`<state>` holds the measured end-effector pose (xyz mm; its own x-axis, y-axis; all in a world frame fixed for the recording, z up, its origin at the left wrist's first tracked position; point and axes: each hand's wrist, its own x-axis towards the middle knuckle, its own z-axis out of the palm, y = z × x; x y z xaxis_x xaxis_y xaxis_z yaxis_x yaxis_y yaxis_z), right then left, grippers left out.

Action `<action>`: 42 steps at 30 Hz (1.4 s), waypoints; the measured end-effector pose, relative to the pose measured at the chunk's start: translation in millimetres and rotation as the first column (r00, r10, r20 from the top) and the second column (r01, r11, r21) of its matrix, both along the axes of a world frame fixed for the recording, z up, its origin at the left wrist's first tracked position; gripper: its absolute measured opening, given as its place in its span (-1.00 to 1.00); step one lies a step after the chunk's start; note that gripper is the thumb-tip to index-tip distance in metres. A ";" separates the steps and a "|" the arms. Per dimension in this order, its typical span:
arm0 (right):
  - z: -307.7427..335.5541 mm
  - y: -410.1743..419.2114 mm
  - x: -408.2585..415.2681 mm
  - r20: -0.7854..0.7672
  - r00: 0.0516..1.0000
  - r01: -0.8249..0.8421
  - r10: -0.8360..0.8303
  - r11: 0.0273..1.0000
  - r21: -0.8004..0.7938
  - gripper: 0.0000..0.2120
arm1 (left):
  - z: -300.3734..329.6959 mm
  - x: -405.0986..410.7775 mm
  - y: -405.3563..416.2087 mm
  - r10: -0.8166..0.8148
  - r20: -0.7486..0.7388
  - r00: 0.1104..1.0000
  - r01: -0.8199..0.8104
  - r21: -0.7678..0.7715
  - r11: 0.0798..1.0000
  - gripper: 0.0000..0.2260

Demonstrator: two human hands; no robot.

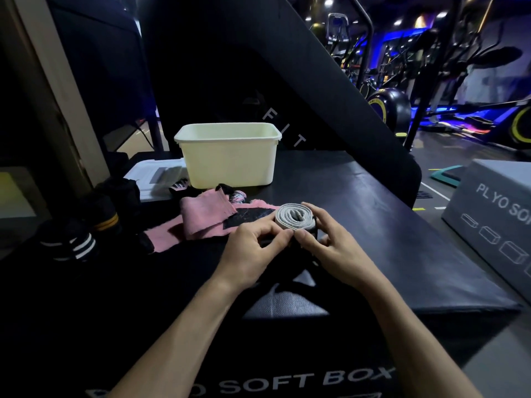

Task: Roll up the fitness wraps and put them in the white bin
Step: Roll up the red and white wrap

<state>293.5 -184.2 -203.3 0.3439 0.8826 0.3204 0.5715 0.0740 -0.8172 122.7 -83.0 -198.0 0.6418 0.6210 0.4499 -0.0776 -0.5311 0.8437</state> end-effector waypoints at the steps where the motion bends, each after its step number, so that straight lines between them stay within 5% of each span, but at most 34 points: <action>1: 1.5 -0.9 0.4 -0.006 1.000 -0.020 0.020 1.000 0.006 -0.37 | 0.4 0.6 -3.2 0.049 0.003 0.999 -0.049 0.085 0.995 -0.86; 4: 6.8 -7.5 1.0 -0.017 0.997 -0.081 0.081 0.996 0.036 -0.54 | -5.2 3.9 -5.3 0.148 0.083 0.985 -0.168 0.346 0.923 -0.87; 7: 8.5 -11.3 0.1 -0.045 0.993 -0.107 0.108 0.993 0.043 -0.58 | -9.9 5.8 -5.6 0.204 0.159 0.966 -0.253 0.420 0.872 -0.90; 9: 8.4 -12.0 -0.6 -0.049 0.994 -0.100 0.102 0.994 0.040 -0.59 | -7.7 6.0 -8.0 0.215 0.169 0.962 -0.261 0.336 0.905 -0.95; 12: 8.1 -10.8 -0.6 -0.045 0.998 -0.052 0.054 0.998 0.038 -0.60 | -3.0 5.8 -7.3 0.244 0.116 0.963 -0.253 0.070 0.965 -0.73; 17: 5.2 -9.0 1.8 -0.053 0.998 -0.021 0.024 0.998 0.059 -0.62 | -5.6 4.1 1.7 0.112 0.119 0.987 -0.106 -0.057 0.993 -0.72; 20: 8.0 -11.9 3.6 -0.285 0.959 0.028 -0.007 0.997 0.071 -0.73 | -5.4 0.9 6.0 -0.010 0.132 0.991 0.022 -0.088 0.996 -0.73; 23: 12.5 -12.3 2.8 -0.593 0.805 0.029 -0.009 0.999 0.024 -0.58 | 0.4 -2.6 5.5 -0.110 0.126 0.986 0.122 -0.092 0.988 -0.72; 29: 13.4 -9.7 -5.6 -0.762 0.645 0.083 -0.054 0.997 0.000 -0.34 | 0.3 -8.1 2.1 -0.164 0.160 0.973 0.185 -0.127 0.975 -0.64; 42: 31.6 -21.6 -26.6 -0.697 0.716 -0.033 -0.020 0.998 -0.062 -0.34 | -2.0 -13.6 -7.9 0.024 0.215 0.976 -0.078 0.248 0.966 -0.78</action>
